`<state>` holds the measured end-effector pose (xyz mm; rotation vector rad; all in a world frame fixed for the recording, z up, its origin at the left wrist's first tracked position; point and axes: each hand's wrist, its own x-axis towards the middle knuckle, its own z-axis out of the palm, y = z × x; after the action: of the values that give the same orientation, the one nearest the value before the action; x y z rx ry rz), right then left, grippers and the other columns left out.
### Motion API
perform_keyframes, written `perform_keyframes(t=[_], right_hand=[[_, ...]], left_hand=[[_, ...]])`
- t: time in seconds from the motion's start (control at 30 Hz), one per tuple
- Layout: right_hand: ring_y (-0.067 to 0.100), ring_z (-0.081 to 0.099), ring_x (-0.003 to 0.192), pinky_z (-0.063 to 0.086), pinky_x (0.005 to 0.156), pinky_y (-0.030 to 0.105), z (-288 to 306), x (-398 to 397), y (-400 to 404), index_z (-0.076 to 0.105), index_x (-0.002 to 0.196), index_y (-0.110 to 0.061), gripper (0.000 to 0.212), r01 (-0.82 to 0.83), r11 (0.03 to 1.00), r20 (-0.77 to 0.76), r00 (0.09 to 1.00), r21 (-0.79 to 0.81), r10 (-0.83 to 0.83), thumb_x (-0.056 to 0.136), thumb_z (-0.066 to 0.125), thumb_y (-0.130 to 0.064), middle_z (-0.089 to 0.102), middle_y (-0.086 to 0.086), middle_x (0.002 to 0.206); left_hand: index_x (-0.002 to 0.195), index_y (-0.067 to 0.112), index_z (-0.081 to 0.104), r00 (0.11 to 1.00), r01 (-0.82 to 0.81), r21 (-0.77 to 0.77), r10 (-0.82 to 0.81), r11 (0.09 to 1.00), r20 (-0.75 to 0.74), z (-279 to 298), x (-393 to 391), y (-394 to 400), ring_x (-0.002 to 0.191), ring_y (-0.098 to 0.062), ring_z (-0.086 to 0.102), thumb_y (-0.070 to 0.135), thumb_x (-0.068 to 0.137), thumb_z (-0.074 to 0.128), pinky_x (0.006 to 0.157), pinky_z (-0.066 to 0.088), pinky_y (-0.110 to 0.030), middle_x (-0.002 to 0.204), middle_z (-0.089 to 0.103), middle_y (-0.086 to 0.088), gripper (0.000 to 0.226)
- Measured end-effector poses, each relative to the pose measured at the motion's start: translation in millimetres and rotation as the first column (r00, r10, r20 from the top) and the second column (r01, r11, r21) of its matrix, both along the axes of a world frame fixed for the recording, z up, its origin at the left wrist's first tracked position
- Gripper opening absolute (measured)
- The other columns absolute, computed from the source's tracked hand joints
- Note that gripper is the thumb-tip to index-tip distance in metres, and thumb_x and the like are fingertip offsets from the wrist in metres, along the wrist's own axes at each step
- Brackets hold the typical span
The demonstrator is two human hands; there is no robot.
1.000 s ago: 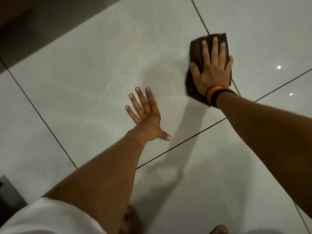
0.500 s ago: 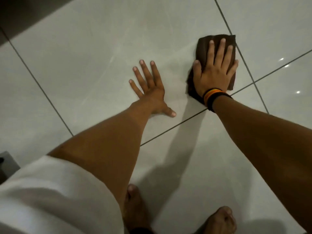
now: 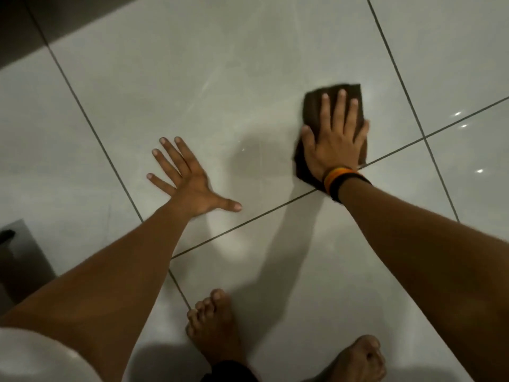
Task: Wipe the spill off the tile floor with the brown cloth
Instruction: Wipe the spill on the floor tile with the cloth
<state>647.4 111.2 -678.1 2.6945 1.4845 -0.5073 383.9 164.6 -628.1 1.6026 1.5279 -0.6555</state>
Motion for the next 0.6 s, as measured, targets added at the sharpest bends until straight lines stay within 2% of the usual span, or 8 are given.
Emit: perform_keyframes(t=[0.1,0.17,0.23,0.3,0.4,0.47,0.53,0.6], right_hand=[[0.035,0.009,0.159,0.007,0.124,0.065,-2.0,-44.1,25.7,0.019,0.163,-0.022,0.072,-0.212,0.977,-0.005,0.977,0.038,0.212,0.100,0.031,-0.053,0.012,0.010,0.172],[0.035,0.012,0.159,0.010,0.124,0.064,4.5,-68.3,6.0,0.023,0.163,-0.022,0.070,-0.417,0.908,-0.021,0.908,0.037,0.418,0.100,0.037,-0.051,0.015,0.009,0.172],[0.032,0.012,0.159,0.013,0.124,0.063,11.4,-67.8,-27.3,0.023,0.163,-0.025,0.069,-0.542,0.840,-0.048,0.839,0.012,0.542,0.101,0.038,-0.053,0.015,0.006,0.172],[0.029,0.011,0.159,0.016,0.124,0.060,14.7,-47.0,-45.7,0.022,0.162,-0.028,0.070,-0.517,0.855,-0.054,0.856,-0.032,0.515,0.101,0.034,-0.058,0.015,0.003,0.172],[0.032,0.009,0.159,0.012,0.125,0.061,8.7,-25.2,-13.3,0.018,0.163,-0.025,0.072,-0.288,0.956,-0.028,0.957,-0.046,0.287,0.100,0.031,-0.058,0.011,0.006,0.173],[0.035,0.007,0.159,0.009,0.125,0.063,1.6,-35.1,34.4,0.015,0.164,-0.022,0.074,-0.148,0.989,-0.009,0.989,-0.011,0.148,0.101,0.028,-0.058,0.008,0.010,0.173],[0.037,0.007,0.159,0.008,0.124,0.065,-3.6,-59.1,76.6,0.016,0.164,-0.021,0.075,-0.163,0.987,-0.012,0.987,0.011,0.163,0.099,0.029,-0.057,0.009,0.011,0.172],[0.036,0.010,0.159,0.007,0.124,0.065,-3.0,-83.7,88.4,0.019,0.163,-0.020,0.074,-0.351,0.936,-0.029,0.936,0.018,0.352,0.098,0.032,-0.054,0.012,0.011,0.172]], left_hand=[[0.148,0.008,-0.047,1.000,0.016,-0.023,-0.016,1.000,0.010,0.4,-5.8,3.6,0.141,-0.047,-0.052,0.072,0.033,0.094,0.110,-0.024,-0.077,0.152,-0.057,-0.023,0.193],[0.147,0.008,-0.048,1.000,0.029,-0.061,-0.028,0.998,0.013,2.2,-7.8,6.9,0.139,-0.048,-0.052,0.067,0.036,0.097,0.110,-0.021,-0.079,0.150,-0.058,-0.024,0.192],[0.147,0.008,-0.049,1.000,0.010,-0.081,-0.008,0.997,0.015,6.2,-7.0,9.9,0.139,-0.048,-0.053,0.064,0.038,0.098,0.110,-0.020,-0.080,0.150,-0.058,-0.024,0.191],[0.148,0.007,-0.047,1.000,0.016,-0.097,-0.015,0.995,0.018,8.7,-8.3,9.6,0.139,-0.049,-0.052,0.063,0.040,0.098,0.109,-0.021,-0.080,0.150,-0.057,-0.025,0.189],[0.147,0.007,-0.048,1.000,0.028,-0.097,-0.026,0.995,0.016,7.0,-10.5,11.2,0.139,-0.050,-0.052,0.064,0.043,0.097,0.108,-0.024,-0.079,0.150,-0.058,-0.026,0.188],[0.147,0.007,-0.049,0.999,0.046,-0.086,-0.045,0.995,0.010,3.1,-11.7,10.9,0.139,-0.051,-0.052,0.066,0.042,0.096,0.107,-0.025,-0.078,0.149,-0.058,-0.026,0.188],[0.147,0.007,-0.049,0.998,0.054,-0.079,-0.055,0.995,-0.003,-0.8,-12.8,10.6,0.138,-0.051,-0.052,0.068,0.043,0.095,0.105,-0.027,-0.076,0.149,-0.058,-0.025,0.188],[0.147,0.007,-0.049,0.999,0.052,-0.070,-0.053,0.996,-0.009,-0.8,-12.8,11.1,0.138,-0.050,-0.053,0.068,0.043,0.095,0.105,-0.027,-0.075,0.149,-0.059,-0.024,0.187]])
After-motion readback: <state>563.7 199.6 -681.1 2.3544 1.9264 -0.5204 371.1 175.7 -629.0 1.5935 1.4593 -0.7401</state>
